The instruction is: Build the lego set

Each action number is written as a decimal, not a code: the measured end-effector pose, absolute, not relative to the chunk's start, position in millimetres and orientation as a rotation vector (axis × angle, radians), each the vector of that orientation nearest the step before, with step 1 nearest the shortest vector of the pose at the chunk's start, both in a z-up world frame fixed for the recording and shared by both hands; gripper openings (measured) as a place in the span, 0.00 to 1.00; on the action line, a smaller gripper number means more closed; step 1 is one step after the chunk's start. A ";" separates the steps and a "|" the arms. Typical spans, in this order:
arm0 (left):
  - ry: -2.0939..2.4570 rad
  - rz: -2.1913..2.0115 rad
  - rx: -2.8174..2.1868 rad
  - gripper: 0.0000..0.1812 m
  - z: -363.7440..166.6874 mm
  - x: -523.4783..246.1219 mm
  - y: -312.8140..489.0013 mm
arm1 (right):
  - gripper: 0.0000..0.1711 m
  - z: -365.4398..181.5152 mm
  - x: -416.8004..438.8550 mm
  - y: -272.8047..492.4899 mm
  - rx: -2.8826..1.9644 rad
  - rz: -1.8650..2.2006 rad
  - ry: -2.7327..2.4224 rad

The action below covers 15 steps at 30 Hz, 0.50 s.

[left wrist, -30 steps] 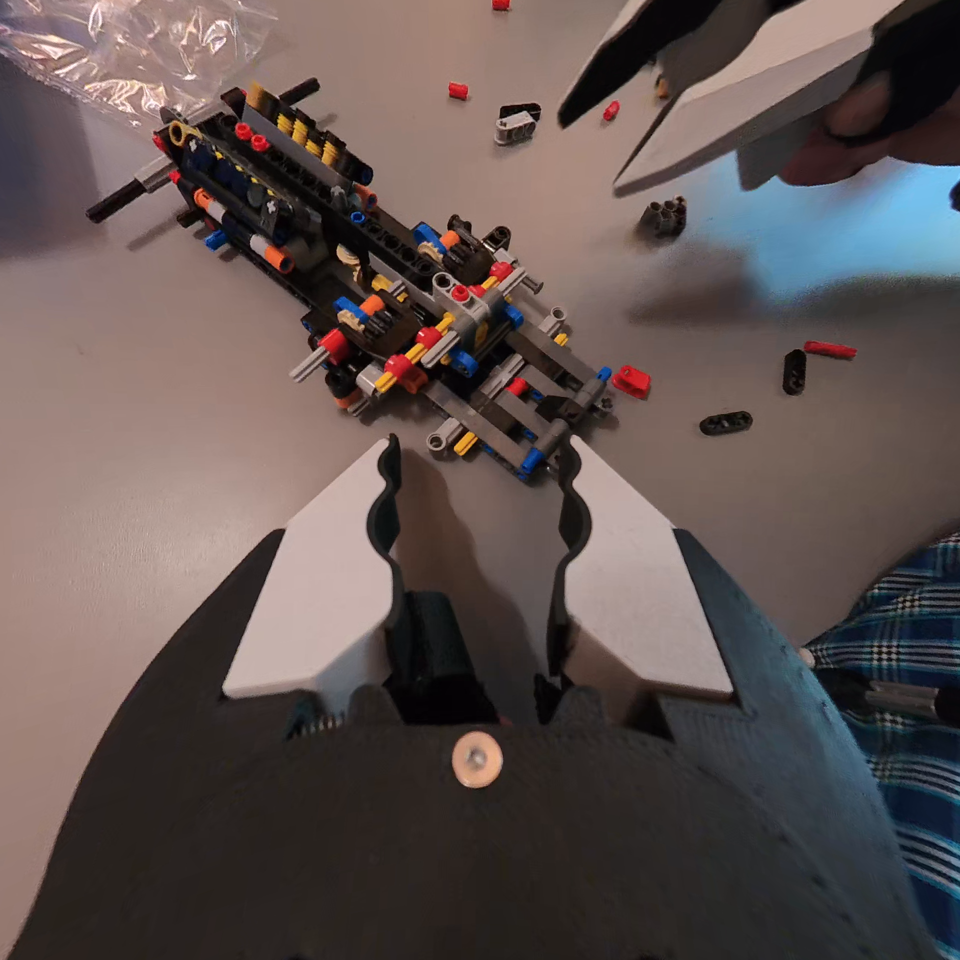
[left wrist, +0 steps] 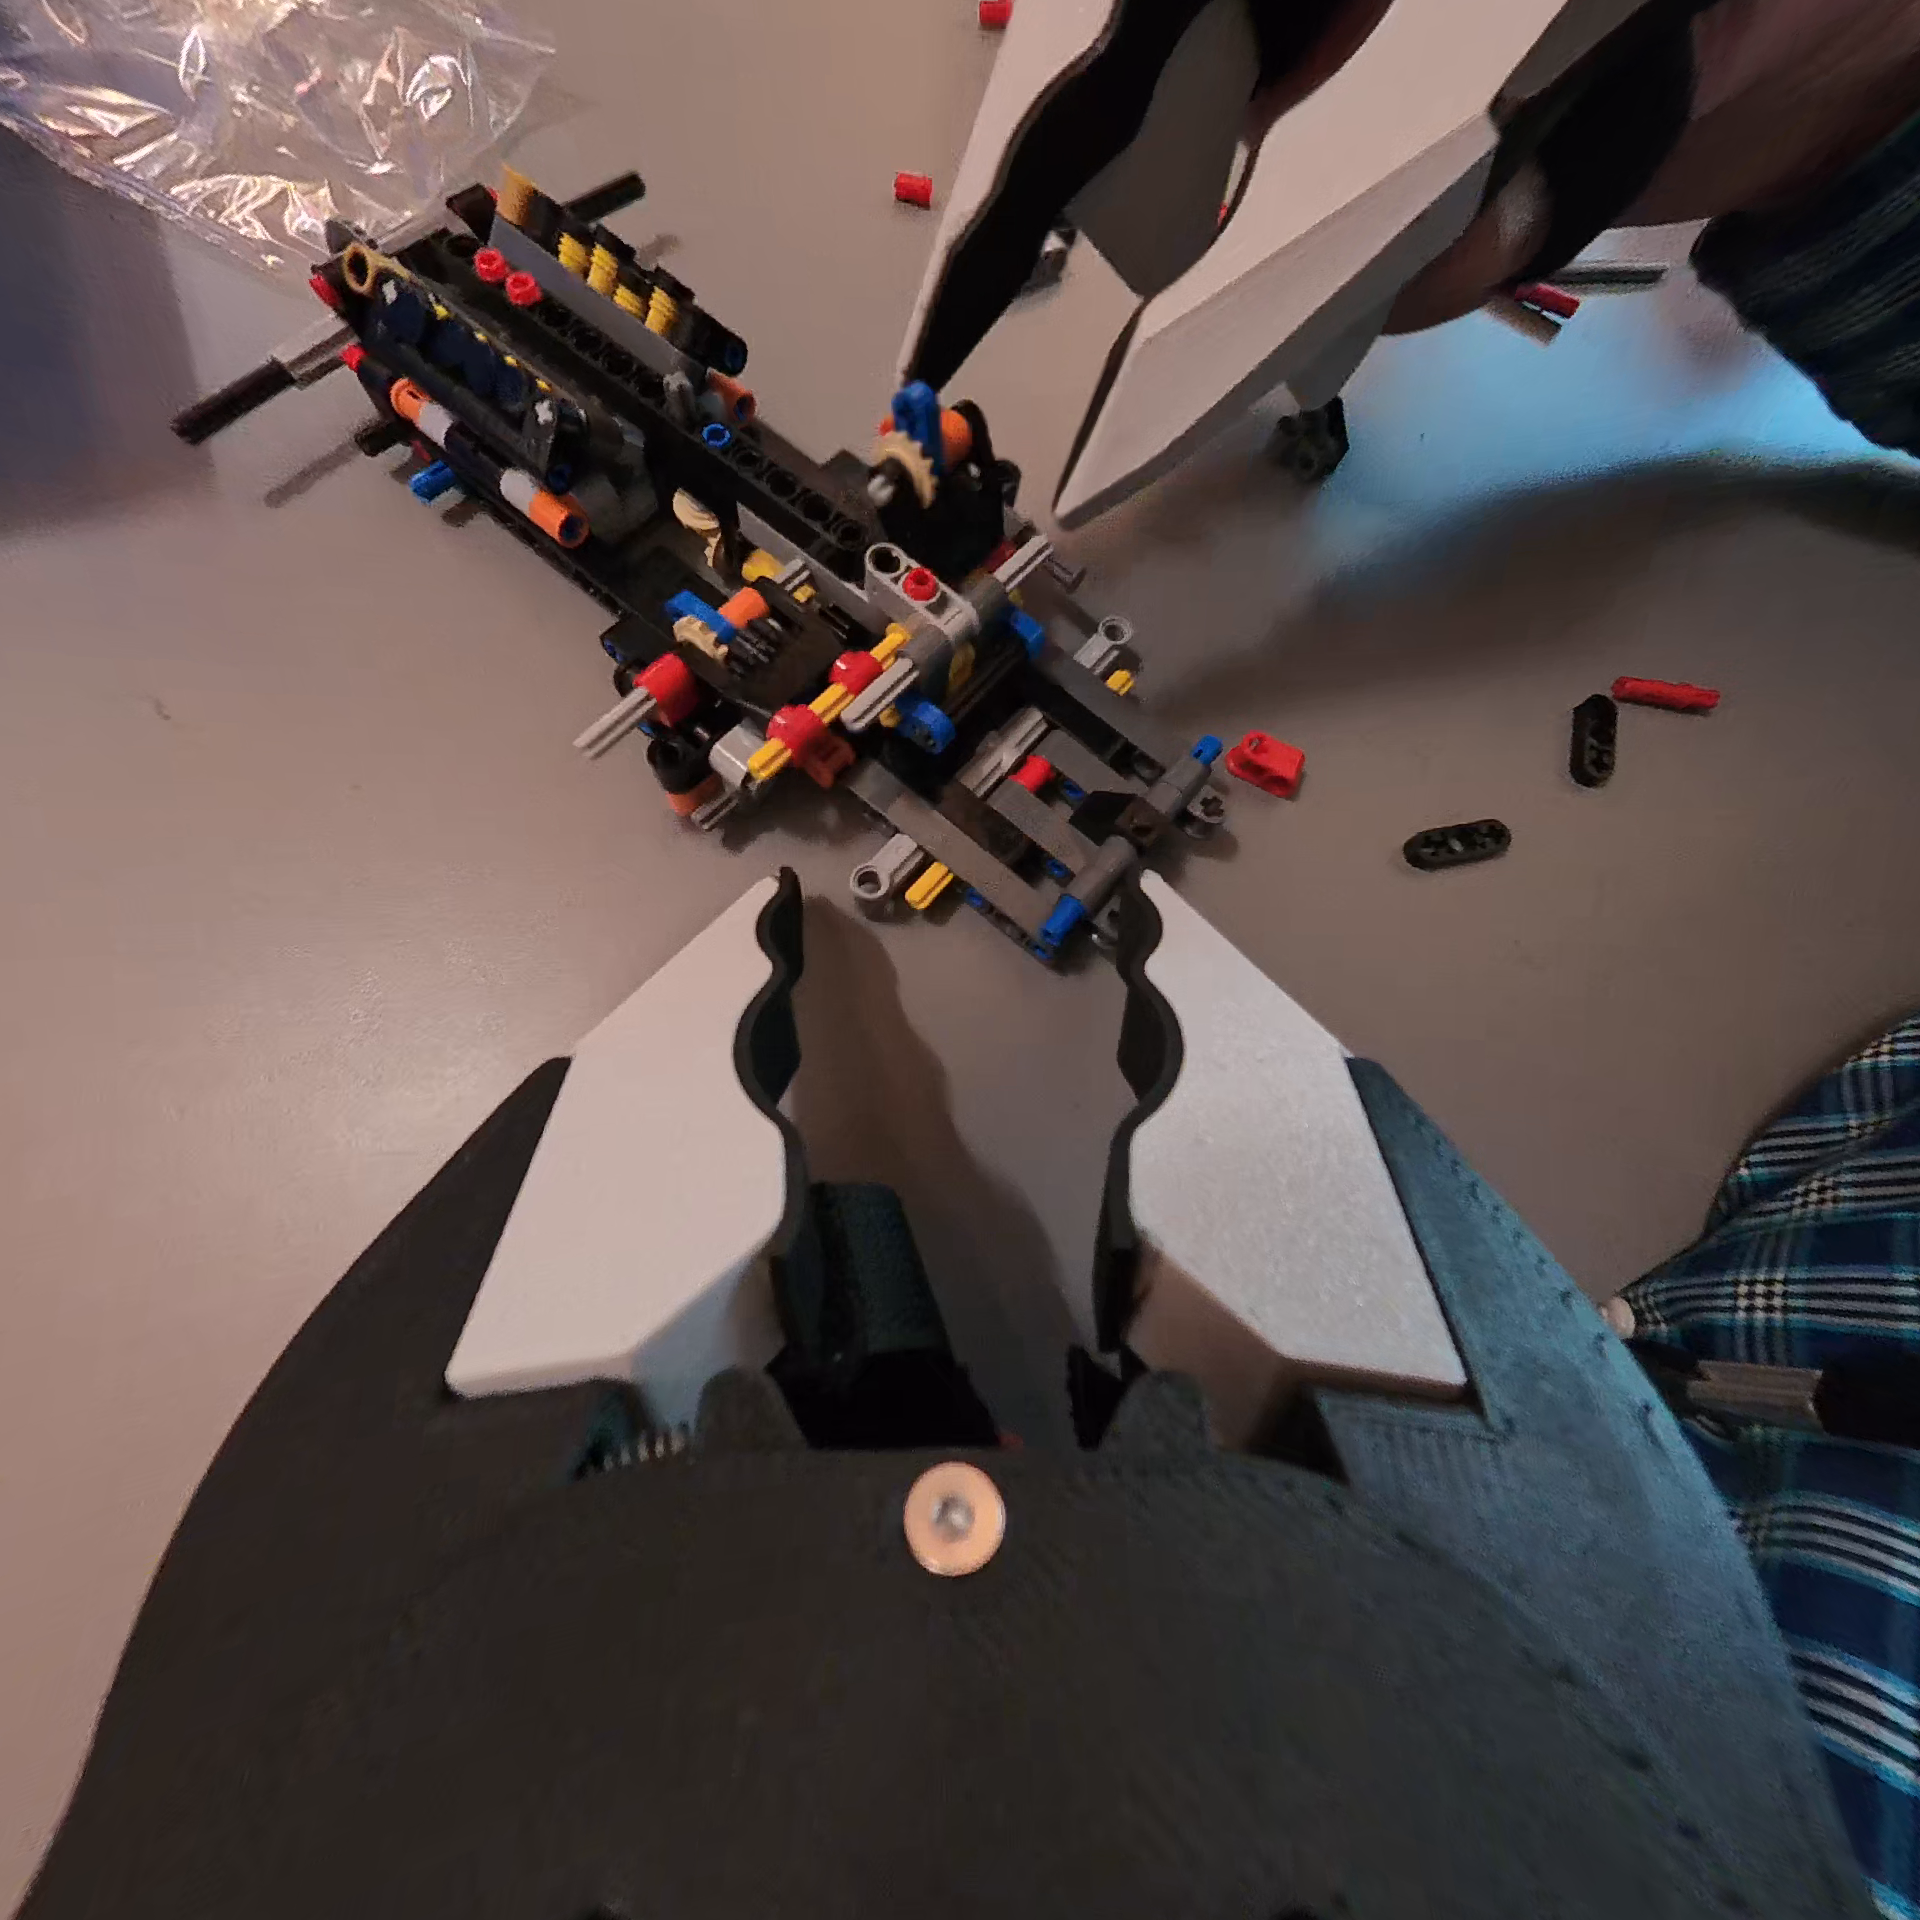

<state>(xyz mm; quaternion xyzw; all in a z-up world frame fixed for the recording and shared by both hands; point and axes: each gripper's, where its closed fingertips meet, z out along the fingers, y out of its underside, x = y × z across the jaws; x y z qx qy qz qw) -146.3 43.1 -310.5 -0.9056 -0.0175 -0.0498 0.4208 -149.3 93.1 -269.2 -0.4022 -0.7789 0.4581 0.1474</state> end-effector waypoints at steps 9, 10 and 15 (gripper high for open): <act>0.039 0.053 -2.172 0.32 -283.6 -159.8 52.4 | 0.15 -271.8 -142.4 88.3 -1.124 1.296 -2.276; 0.063 0.074 -2.143 0.32 -275.4 -161.3 56.3 | 0.15 -273.6 -142.0 87.8 -1.123 1.290 -2.282; 0.228 0.178 -2.134 0.32 -264.5 -166.0 80.4 | 0.17 -278.5 -142.5 89.6 -1.132 1.247 -2.292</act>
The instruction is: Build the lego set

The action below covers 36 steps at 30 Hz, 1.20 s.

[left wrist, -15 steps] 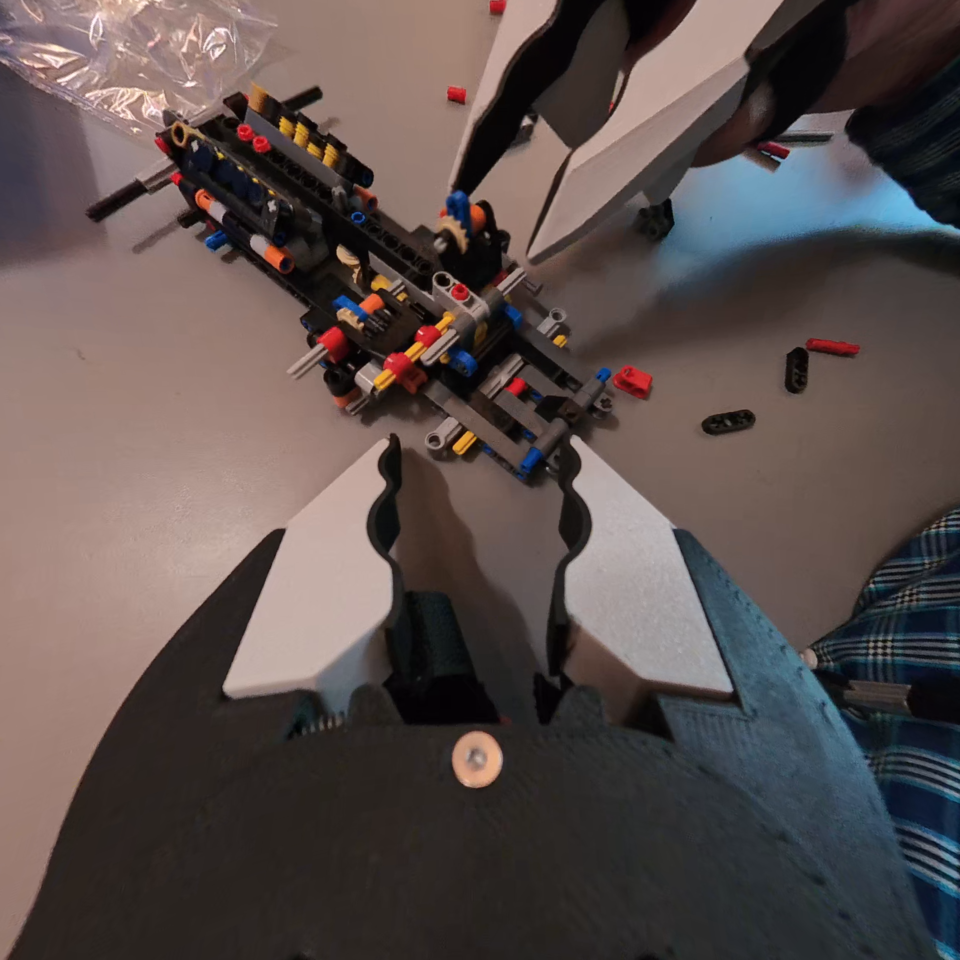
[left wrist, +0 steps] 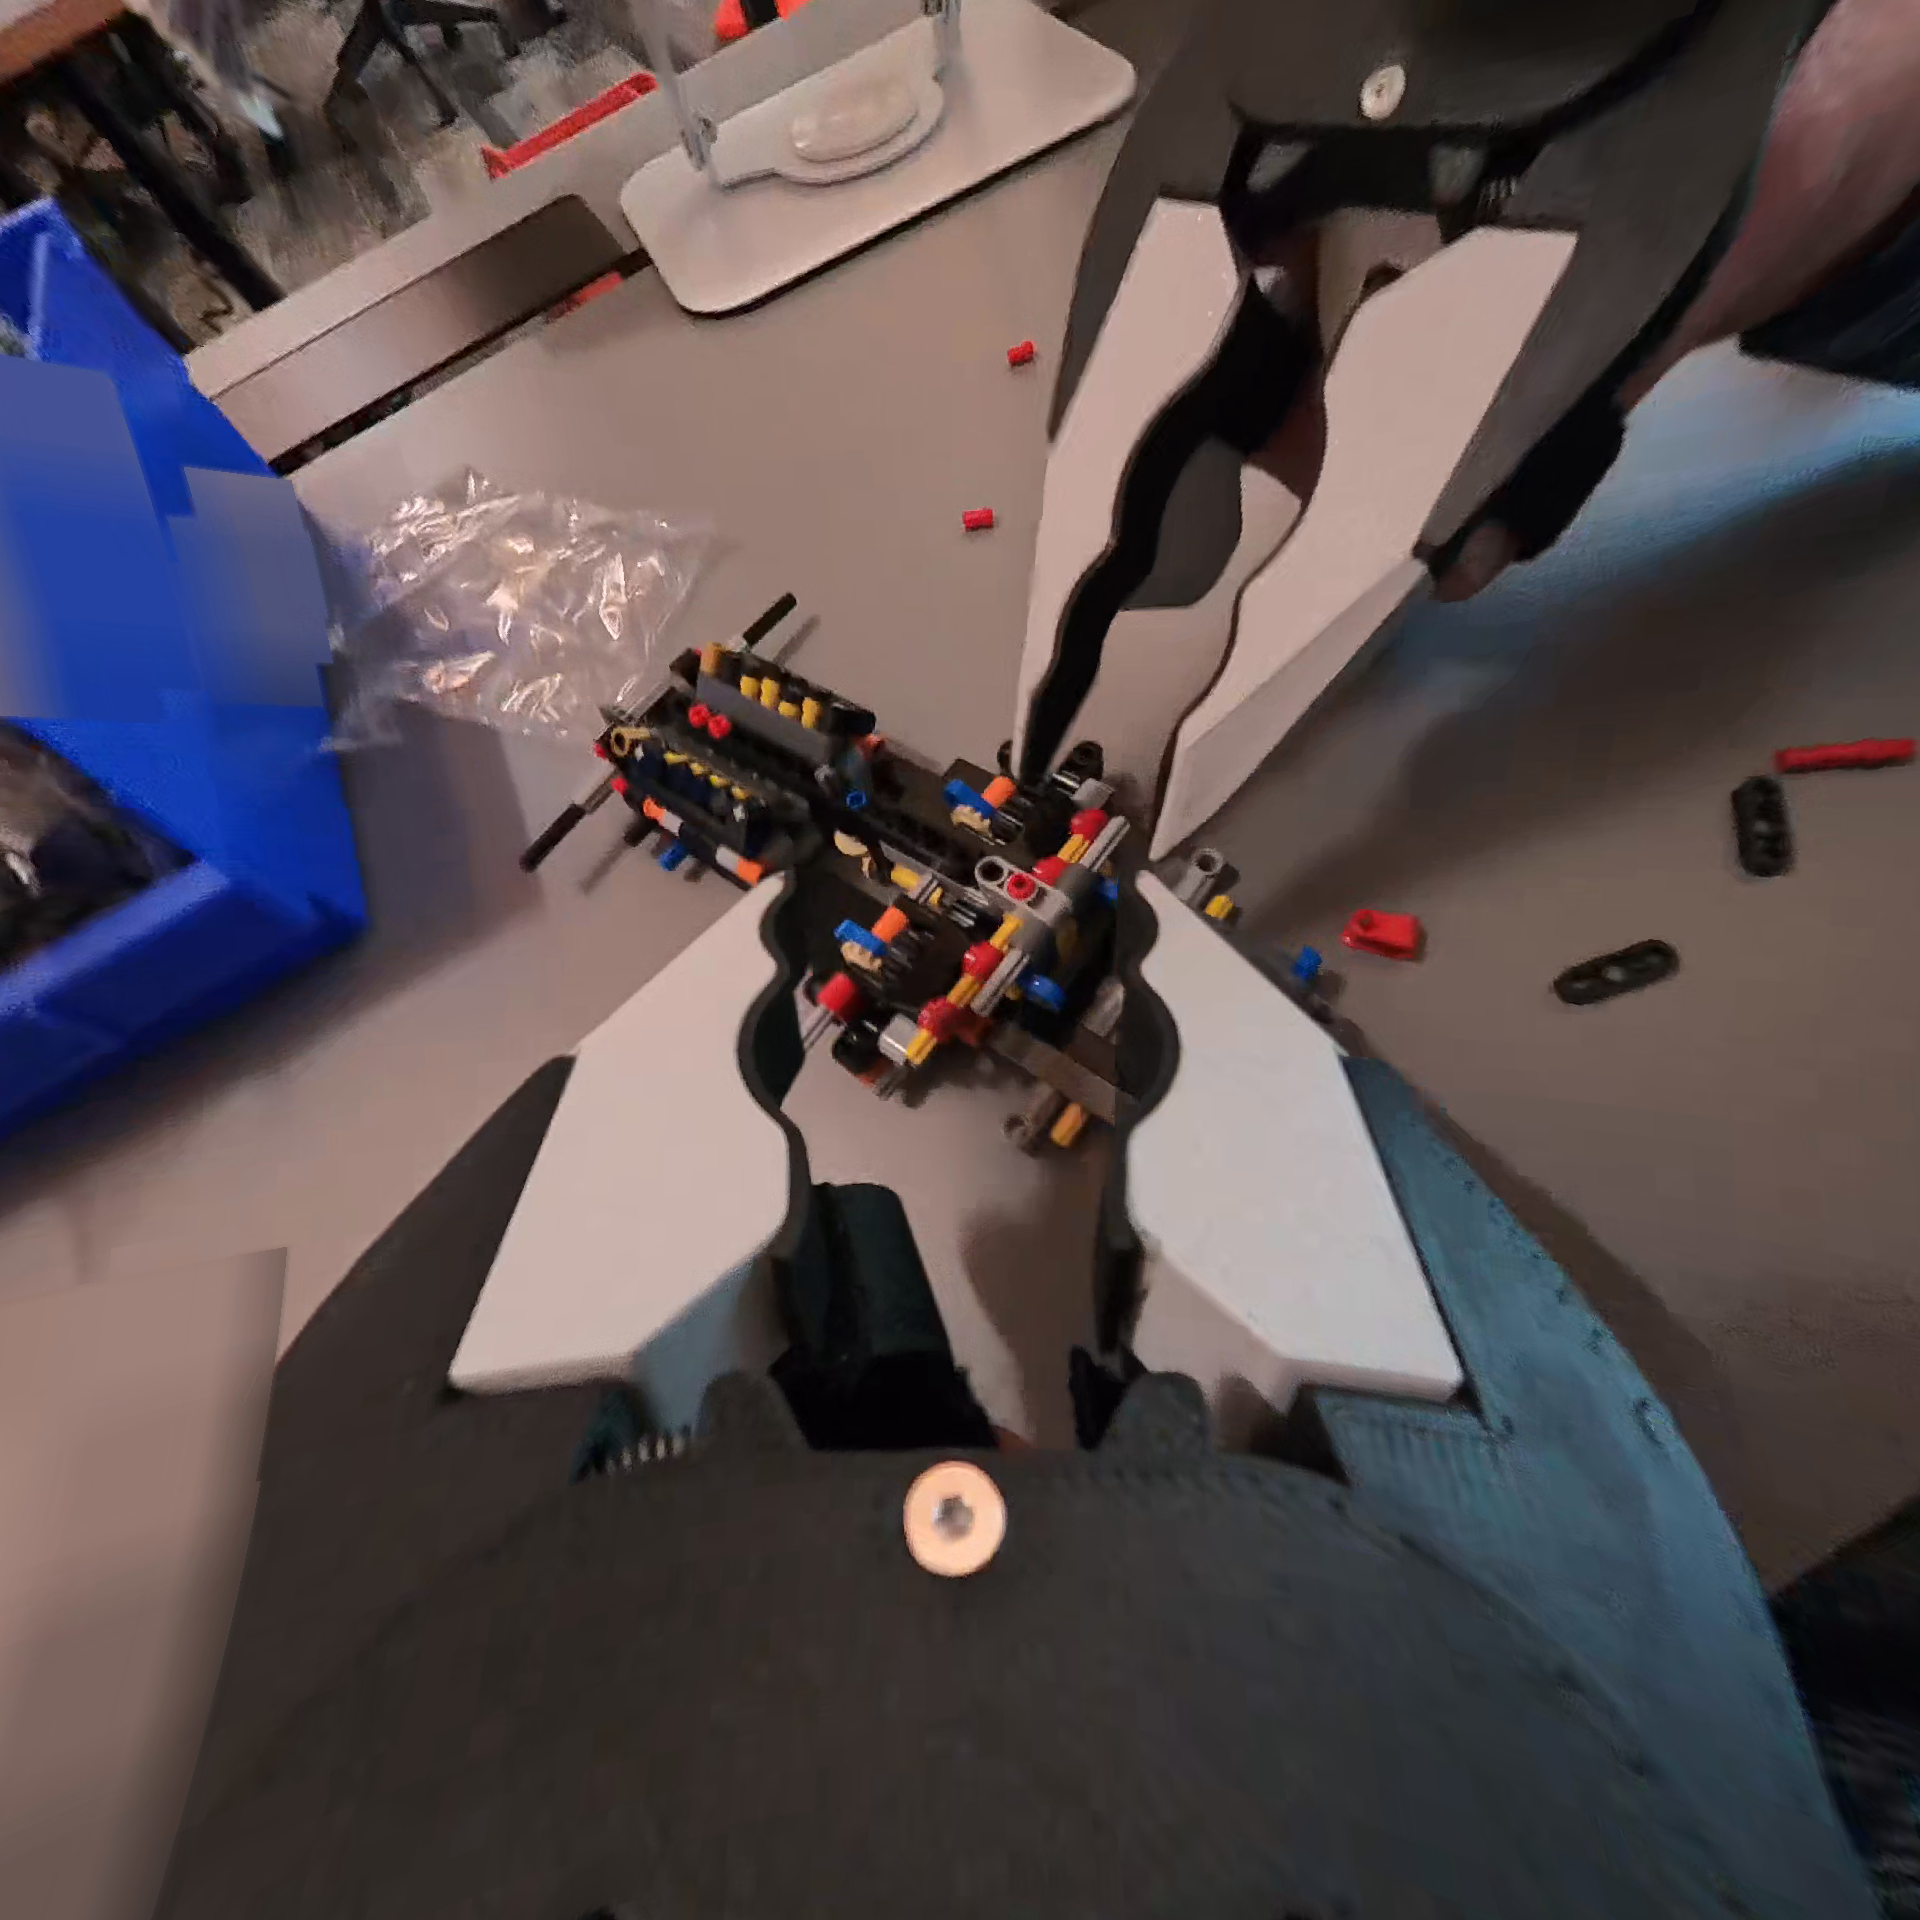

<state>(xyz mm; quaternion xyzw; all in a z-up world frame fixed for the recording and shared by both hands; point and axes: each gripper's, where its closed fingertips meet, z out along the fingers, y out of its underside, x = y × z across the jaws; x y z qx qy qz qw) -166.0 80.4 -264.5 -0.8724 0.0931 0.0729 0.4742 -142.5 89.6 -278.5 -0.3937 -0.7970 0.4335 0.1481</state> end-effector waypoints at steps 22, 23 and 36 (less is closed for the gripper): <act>0.275 0.135 -2.192 0.33 -285.9 -169.4 90.8 | 0.25 -284.7 -149.6 88.7 -1.181 1.272 -2.291; 0.272 0.130 -2.191 0.33 -286.0 -169.5 90.5 | 0.25 -282.5 -149.0 88.1 -1.177 1.283 -2.287; 0.385 0.172 -2.122 0.24 -277.9 -163.5 92.3 | 0.19 -272.0 -142.2 82.6 -1.107 1.332 -2.301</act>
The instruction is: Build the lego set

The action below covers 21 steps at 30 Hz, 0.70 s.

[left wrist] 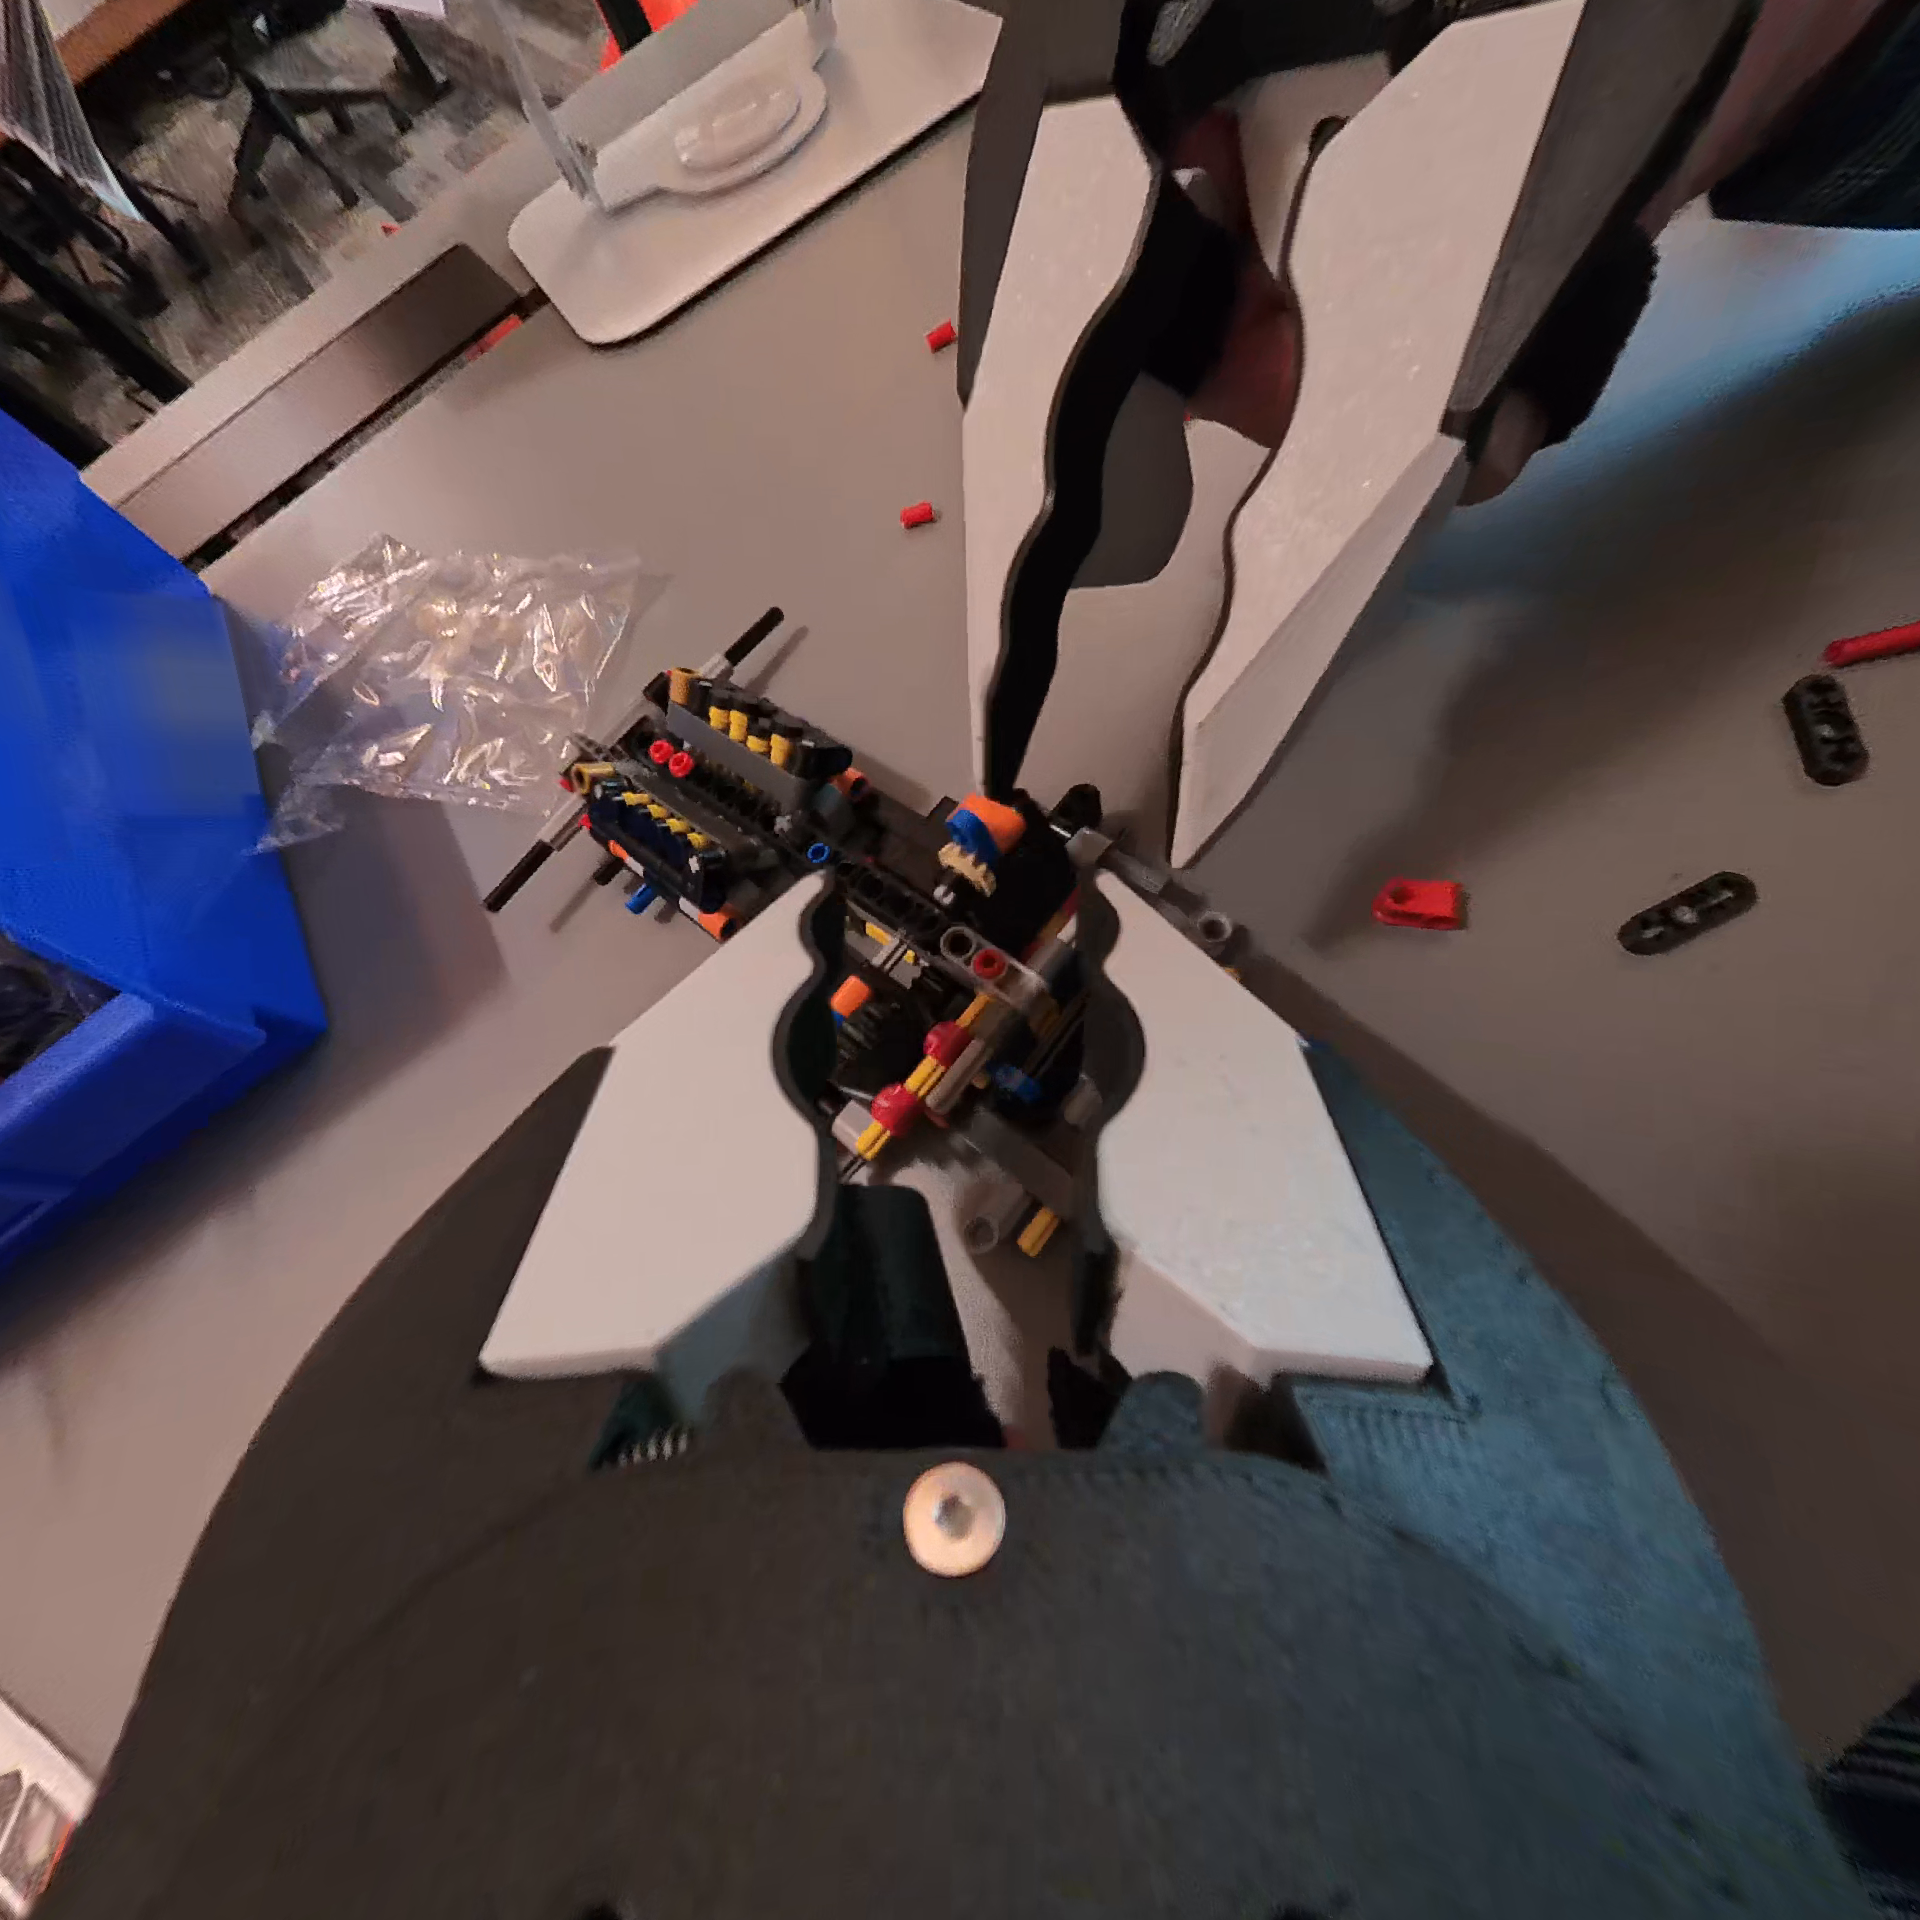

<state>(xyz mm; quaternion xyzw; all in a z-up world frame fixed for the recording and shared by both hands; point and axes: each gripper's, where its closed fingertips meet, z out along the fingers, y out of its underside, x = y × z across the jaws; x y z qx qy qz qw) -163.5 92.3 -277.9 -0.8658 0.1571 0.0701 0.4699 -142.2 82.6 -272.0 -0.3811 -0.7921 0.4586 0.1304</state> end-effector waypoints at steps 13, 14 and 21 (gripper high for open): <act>0.458 0.177 -2.102 0.10 -280.0 -158.5 94.2 | 0.17 -280.4 -145.0 90.0 -1.183 1.285 -2.293; 0.449 0.173 -2.099 0.11 -279.7 -158.8 93.9 | 0.16 -281.0 -147.0 91.9 -1.216 1.287 -2.278; 0.404 0.100 -2.068 0.09 -276.5 -156.6 91.4 | 0.08 -288.9 -153.4 85.8 -1.321 1.297 -2.249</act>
